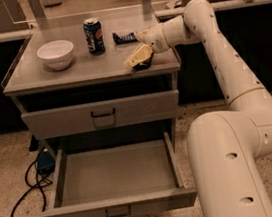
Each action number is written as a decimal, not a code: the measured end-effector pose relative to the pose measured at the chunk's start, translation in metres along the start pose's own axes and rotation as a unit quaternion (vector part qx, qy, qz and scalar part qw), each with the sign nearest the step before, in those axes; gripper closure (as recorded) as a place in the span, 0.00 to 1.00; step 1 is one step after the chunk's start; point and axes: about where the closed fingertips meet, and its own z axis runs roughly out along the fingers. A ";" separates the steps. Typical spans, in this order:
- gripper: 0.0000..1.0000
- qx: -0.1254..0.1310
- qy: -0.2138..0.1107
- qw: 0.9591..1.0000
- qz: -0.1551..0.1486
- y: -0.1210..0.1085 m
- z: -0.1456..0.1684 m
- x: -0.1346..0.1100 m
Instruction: Place rxbar chocolate into middle drawer
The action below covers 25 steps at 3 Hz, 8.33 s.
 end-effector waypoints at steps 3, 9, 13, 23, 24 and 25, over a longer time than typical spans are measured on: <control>0.00 0.008 -0.005 1.000 0.008 0.003 -0.013 0.000; 0.00 0.052 0.127 0.987 0.080 0.013 -0.029 0.046; 0.65 0.052 0.127 0.987 0.080 0.013 -0.029 0.046; 1.00 0.169 -0.024 0.985 0.013 0.209 -0.189 -0.119; 1.00 0.158 0.002 0.986 0.058 0.250 -0.167 -0.067; 1.00 0.136 0.031 0.987 0.076 0.270 -0.147 -0.028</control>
Offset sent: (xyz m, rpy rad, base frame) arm -0.0065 -0.0139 0.0202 0.0718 -0.0496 -0.0042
